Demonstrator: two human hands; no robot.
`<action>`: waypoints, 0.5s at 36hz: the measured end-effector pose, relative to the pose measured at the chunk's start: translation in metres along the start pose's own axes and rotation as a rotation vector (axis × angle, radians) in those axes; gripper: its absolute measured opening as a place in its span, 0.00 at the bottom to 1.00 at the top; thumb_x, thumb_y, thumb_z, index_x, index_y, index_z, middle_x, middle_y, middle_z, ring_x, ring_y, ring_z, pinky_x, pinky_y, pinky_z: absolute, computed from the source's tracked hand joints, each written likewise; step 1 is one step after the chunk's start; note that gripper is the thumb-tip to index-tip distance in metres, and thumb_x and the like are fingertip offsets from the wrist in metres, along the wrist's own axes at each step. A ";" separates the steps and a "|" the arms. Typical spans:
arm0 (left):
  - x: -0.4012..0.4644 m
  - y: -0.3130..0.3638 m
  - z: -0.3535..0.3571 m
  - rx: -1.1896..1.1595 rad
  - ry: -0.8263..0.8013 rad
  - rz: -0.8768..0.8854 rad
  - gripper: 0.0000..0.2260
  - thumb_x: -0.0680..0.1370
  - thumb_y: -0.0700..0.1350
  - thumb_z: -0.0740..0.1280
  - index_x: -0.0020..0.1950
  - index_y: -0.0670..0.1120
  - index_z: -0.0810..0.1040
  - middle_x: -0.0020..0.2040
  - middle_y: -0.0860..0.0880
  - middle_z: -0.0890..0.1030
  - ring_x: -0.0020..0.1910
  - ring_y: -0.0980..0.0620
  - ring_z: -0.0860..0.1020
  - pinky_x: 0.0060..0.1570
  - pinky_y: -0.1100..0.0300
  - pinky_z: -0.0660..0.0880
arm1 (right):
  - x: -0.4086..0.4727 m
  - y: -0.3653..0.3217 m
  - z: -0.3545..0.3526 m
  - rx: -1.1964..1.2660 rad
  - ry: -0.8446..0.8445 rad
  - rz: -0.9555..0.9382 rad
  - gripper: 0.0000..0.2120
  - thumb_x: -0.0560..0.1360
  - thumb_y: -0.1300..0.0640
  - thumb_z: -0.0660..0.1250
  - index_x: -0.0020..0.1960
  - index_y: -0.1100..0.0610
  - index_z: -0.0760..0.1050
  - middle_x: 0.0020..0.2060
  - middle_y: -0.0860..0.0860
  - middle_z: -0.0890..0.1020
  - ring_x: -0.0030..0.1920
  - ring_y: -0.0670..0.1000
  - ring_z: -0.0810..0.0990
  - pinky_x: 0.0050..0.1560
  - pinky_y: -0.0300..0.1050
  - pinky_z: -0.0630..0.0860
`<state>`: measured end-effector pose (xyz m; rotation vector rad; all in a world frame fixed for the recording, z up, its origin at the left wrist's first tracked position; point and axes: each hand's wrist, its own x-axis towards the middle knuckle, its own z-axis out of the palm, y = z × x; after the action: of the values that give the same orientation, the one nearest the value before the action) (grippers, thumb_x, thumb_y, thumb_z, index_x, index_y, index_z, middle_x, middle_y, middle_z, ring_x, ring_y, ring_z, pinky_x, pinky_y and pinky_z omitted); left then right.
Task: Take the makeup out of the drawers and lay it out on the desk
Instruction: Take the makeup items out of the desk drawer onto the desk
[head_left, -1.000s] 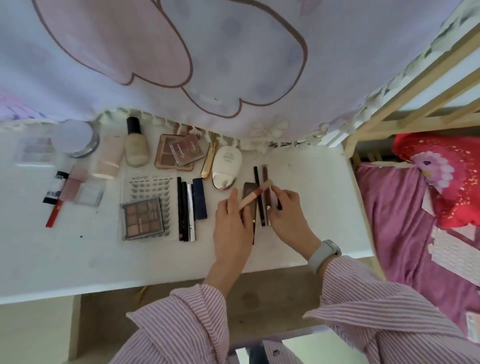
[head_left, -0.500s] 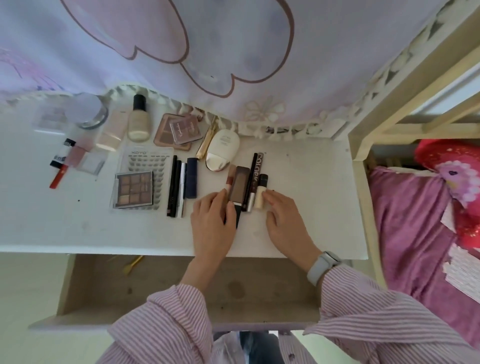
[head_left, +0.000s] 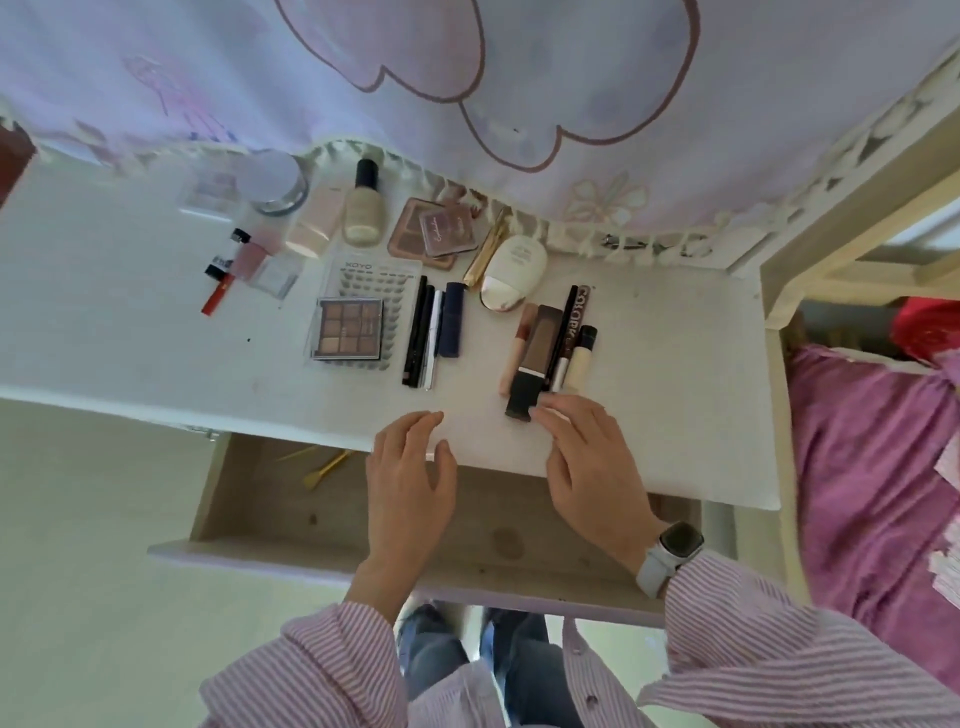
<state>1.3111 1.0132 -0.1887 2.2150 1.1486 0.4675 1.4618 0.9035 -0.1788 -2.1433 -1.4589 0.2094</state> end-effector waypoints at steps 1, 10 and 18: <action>-0.006 -0.008 -0.008 0.006 0.003 -0.023 0.18 0.76 0.48 0.55 0.59 0.43 0.76 0.56 0.46 0.77 0.56 0.49 0.73 0.55 0.55 0.70 | -0.003 -0.010 0.003 0.029 -0.006 -0.043 0.16 0.73 0.63 0.57 0.60 0.60 0.71 0.56 0.56 0.77 0.58 0.53 0.72 0.59 0.46 0.72; -0.061 -0.107 -0.073 0.157 0.129 -0.252 0.09 0.75 0.35 0.65 0.55 0.41 0.77 0.52 0.43 0.78 0.53 0.41 0.75 0.52 0.49 0.70 | -0.016 -0.098 0.079 0.199 -0.355 -0.042 0.18 0.77 0.53 0.52 0.56 0.57 0.76 0.41 0.50 0.81 0.42 0.47 0.76 0.41 0.40 0.74; -0.070 -0.188 -0.094 0.223 0.177 -0.349 0.18 0.75 0.49 0.58 0.61 0.43 0.74 0.63 0.42 0.72 0.65 0.42 0.68 0.60 0.42 0.64 | 0.011 -0.122 0.164 -0.169 -0.557 0.114 0.15 0.78 0.57 0.56 0.62 0.54 0.74 0.53 0.55 0.79 0.55 0.55 0.75 0.51 0.48 0.71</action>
<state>1.1041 1.0726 -0.2416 2.1213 1.7173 0.4083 1.2993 1.0019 -0.2538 -2.4281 -1.6950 0.8046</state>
